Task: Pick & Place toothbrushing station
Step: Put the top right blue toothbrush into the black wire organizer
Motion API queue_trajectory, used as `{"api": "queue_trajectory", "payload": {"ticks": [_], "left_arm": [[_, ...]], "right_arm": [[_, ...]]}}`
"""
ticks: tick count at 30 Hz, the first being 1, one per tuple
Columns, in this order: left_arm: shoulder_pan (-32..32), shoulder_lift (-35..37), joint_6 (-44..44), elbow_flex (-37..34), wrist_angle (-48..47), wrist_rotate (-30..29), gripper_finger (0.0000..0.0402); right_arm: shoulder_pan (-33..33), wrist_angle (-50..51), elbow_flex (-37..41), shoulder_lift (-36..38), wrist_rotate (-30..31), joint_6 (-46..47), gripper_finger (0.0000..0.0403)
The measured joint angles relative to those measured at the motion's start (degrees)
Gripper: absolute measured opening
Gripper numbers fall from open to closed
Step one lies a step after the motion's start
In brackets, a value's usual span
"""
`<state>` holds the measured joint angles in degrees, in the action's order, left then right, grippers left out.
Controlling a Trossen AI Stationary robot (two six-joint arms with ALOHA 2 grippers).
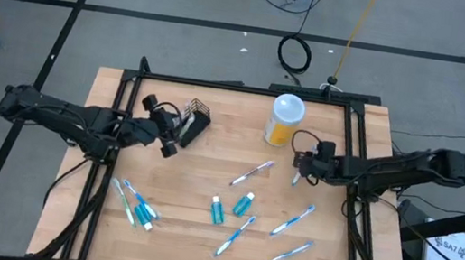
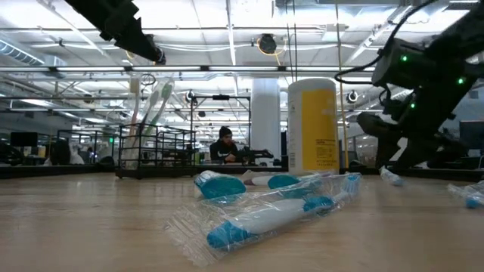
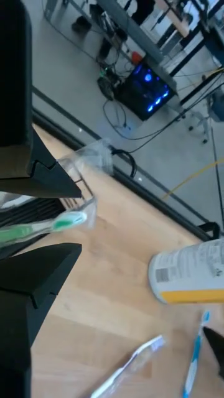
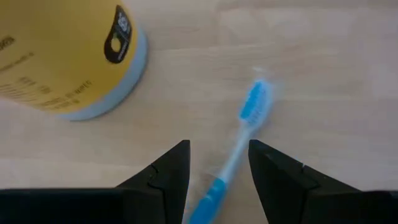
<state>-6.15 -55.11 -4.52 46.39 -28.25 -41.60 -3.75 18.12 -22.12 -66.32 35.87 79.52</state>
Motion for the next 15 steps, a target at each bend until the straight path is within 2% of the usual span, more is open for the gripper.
{"api": "queue_trajectory", "payload": {"ticks": [4,6,11,15], "left_arm": [[0.7,0.0,1.8,0.0,2.6,0.0,0.0133],[1.0,0.0,2.6,0.0,3.4,0.0,0.0133],[1.2,0.0,5.0,0.0,5.5,0.0,0.0133],[1.3,0.0,6.6,0.0,5.9,0.0,0.0133]], "right_arm": [[-2.5,-15.3,5.8,-1.9,-0.1,-5.0,0.0155],[-3.4,-19.7,7.8,-3.1,0.3,-7.0,0.0155],[-3.7,-22.4,9.2,-4.7,0.0,-12.2,0.0151],[-3.7,-22.4,9.2,-4.7,-1.5,-16.5,0.0126]]}}
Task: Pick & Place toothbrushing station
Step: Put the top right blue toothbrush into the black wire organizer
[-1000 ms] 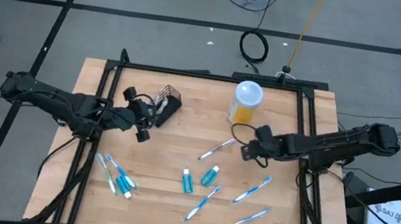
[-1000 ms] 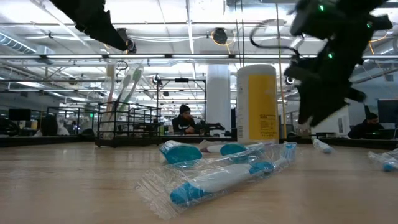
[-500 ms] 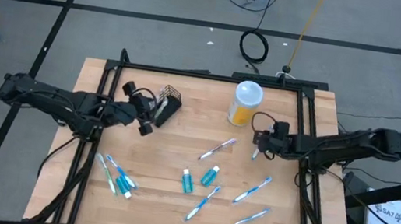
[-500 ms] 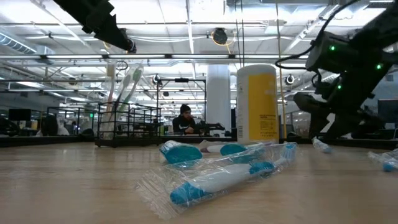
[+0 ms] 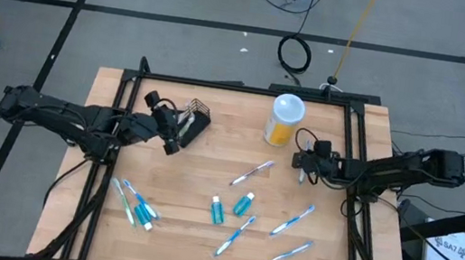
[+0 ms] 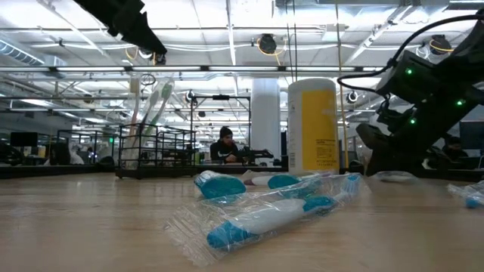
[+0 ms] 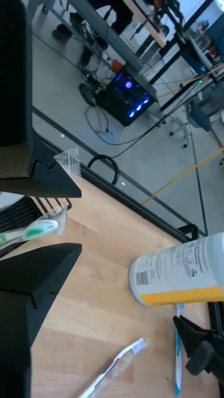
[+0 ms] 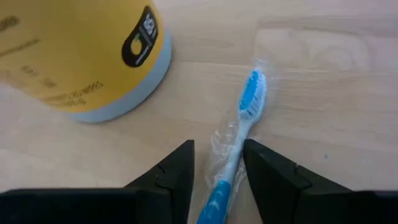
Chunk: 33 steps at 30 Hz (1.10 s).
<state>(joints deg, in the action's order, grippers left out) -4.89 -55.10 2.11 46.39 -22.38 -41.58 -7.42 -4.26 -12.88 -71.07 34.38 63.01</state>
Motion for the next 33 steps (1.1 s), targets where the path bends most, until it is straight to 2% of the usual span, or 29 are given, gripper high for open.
{"api": "queue_trajectory", "payload": {"ticks": [9,17,22,27,33], "left_arm": [[0.0,0.0,0.2,0.0,0.0,0.0,0.0133],[0.0,0.0,-0.2,0.0,0.0,0.0,0.0134],[0.0,0.0,-1.9,0.0,0.0,0.0,0.0133],[-0.1,0.0,-2.6,0.0,0.0,0.4,0.0133],[-0.6,0.0,-4.6,0.0,-0.3,3.6,0.0133]], "right_arm": [[0.0,2.0,0.0,0.0,-3.2,-3.5,0.0011],[0.2,0.8,0.1,4.3,-11.7,-4.2,0.0007],[3.3,-3.5,0.5,9.6,-14.9,-8.3,0.0004],[7.5,-14.2,0.3,14.4,-15.0,-15.1,0.0002],[12.0,-34.1,0.2,15.1,-14.1,-27.7,0.0001]]}}
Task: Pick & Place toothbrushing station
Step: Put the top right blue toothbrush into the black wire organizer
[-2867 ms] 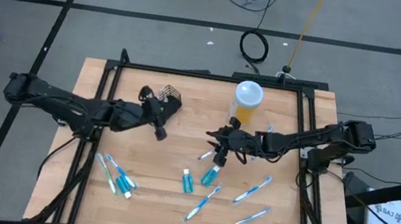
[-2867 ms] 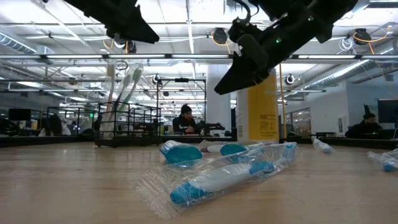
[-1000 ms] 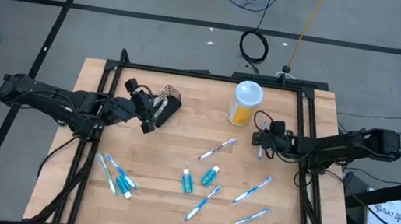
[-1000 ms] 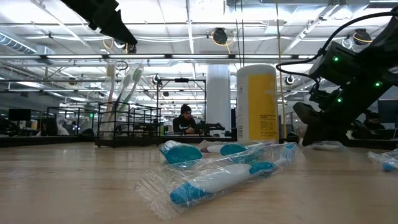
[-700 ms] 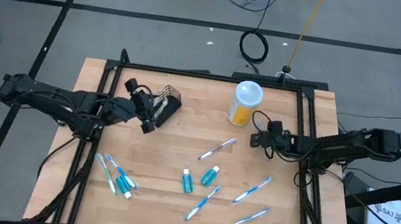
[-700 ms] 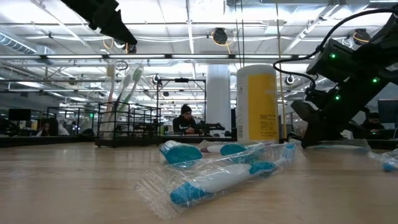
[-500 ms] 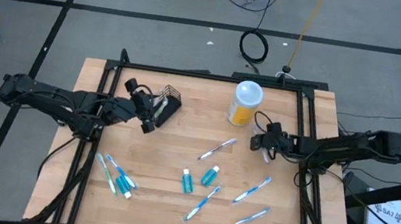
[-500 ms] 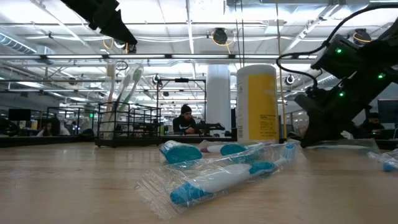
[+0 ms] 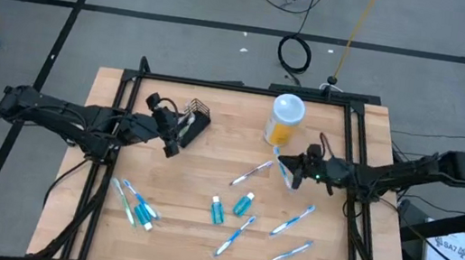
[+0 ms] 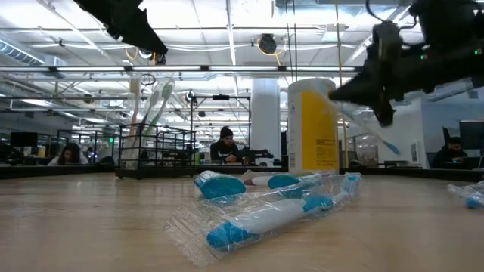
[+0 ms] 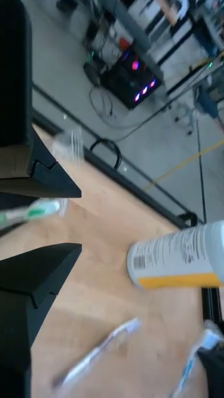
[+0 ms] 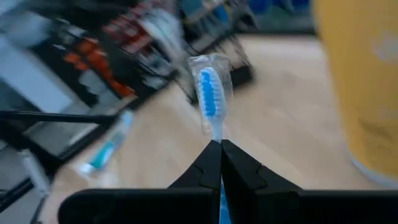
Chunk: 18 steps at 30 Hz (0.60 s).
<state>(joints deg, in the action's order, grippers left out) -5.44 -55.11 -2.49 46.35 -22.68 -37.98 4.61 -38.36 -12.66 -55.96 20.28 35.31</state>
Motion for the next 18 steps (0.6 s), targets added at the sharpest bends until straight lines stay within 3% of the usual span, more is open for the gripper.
{"api": "queue_trajectory", "payload": {"ticks": [5,11,18], "left_arm": [[-1.2,0.0,-1.3,0.0,-0.3,2.1,0.0133],[-2.3,0.0,-2.6,0.0,0.2,2.3,0.0133],[-2.7,0.0,-4.0,0.0,0.8,13.3,0.0133]], "right_arm": [[2.9,-0.4,-5.7,-1.0,0.4,-8.8,0.0001],[6.2,3.1,-18.1,-9.3,-0.1,-19.8,0.0001],[6.3,3.4,-31.8,-23.4,-10.8,-28.2,0.0001]]}}
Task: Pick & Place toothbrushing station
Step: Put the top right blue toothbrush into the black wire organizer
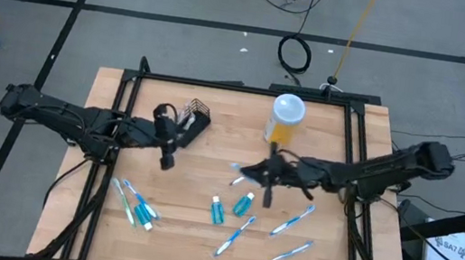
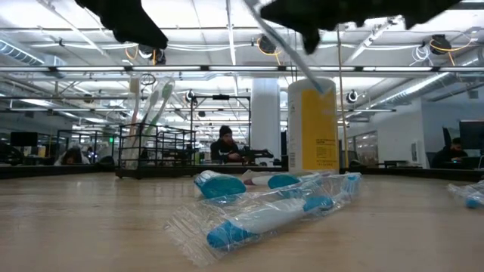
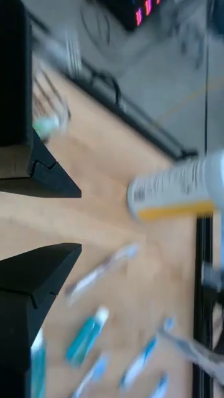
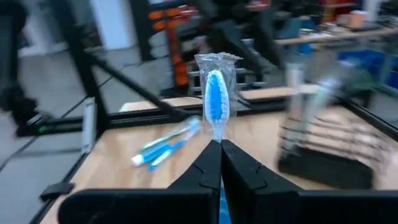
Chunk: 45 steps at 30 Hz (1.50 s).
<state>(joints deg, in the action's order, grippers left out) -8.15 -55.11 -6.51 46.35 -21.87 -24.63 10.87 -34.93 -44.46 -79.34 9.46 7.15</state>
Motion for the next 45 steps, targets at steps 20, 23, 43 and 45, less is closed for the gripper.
{"api": "queue_trajectory", "payload": {"ticks": [20,23,43,45], "left_arm": [[-2.1,-17.5,9.1,0.0,20.7,17.2,0.0133],[-2.1,-19.0,9.4,0.0,24.0,17.2,0.0133],[-2.0,-19.8,6.4,0.0,27.3,18.2,0.0107],[-2.0,-19.8,6.3,0.0,27.2,18.2,0.0086]], "right_arm": [[-5.6,3.6,-12.2,-13.6,-10.2,-1.4,0.0000],[-5.7,4.9,-12.2,-13.6,-10.2,-1.3,0.0000],[-5.0,8.2,-12.1,-13.6,-11.1,-0.3,0.0000],[-5.0,8.2,-12.1,-13.6,-11.1,-0.3,0.0000]]}}
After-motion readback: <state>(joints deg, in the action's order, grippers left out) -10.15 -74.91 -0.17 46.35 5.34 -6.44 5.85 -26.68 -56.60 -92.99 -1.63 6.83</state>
